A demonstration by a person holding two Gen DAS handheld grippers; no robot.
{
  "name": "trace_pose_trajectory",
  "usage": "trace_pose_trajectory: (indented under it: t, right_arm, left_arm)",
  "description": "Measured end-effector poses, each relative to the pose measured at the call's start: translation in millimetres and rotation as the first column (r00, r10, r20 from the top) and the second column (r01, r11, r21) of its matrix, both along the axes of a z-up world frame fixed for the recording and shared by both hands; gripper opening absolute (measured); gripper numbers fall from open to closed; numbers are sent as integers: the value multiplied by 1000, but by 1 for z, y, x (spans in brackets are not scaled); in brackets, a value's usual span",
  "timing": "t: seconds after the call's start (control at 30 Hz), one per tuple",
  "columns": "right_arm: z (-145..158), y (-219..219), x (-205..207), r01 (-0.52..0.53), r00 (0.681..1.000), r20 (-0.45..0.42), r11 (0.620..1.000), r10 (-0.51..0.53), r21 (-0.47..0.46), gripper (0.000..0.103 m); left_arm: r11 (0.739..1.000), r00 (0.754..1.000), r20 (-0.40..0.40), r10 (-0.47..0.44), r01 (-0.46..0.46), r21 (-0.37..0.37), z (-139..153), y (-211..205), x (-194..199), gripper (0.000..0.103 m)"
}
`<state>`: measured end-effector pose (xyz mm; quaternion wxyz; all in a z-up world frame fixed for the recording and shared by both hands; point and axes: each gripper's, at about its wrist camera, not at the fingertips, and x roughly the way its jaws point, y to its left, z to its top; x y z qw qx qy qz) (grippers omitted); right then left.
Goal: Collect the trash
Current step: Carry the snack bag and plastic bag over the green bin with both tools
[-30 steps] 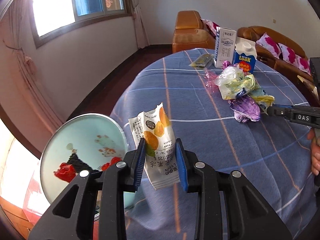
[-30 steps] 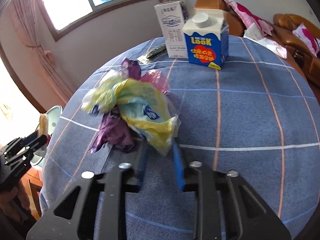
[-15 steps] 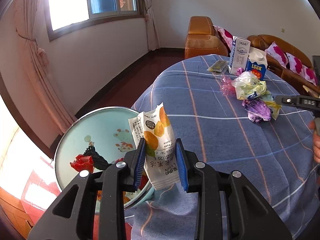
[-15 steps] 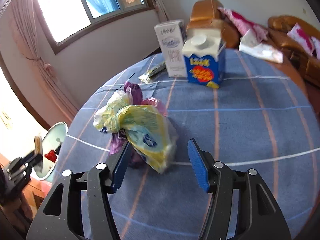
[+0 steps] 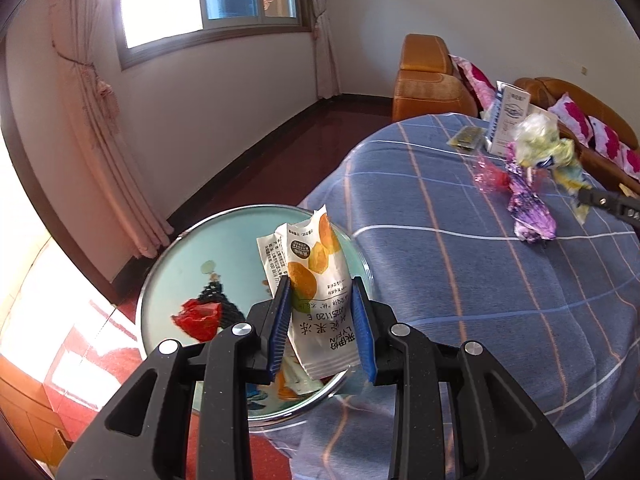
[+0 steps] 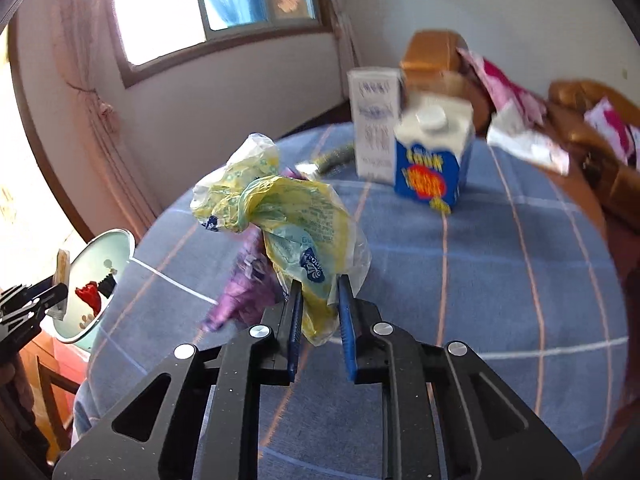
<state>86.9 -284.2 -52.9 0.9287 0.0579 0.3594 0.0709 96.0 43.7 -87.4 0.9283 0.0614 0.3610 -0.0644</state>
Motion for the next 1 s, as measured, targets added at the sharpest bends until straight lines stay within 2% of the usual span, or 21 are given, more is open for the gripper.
trace_pose_trajectory:
  t: [0.17,0.43,0.67,1.0]
  right_arm:
    - [21,24,0,-63,996,62,996,67,-65,18]
    - [28,77,24,-185,979,68,975,194,-124,18]
    - [23,131,45,-293,951,47,938,306,-183,18]
    - [11,178,56,-373,922,26,903,387,-211,18]
  left_arm:
    - [999,999,-9,40,-40,19,1,18,0,30]
    - [996,996,-36,79,-77,48,-5,37,2,30]
    - [984,990,-35,140,-135,117,-10,56,5,30]
    - [977,985,-34,172,-166,135,-8,73,7,30]
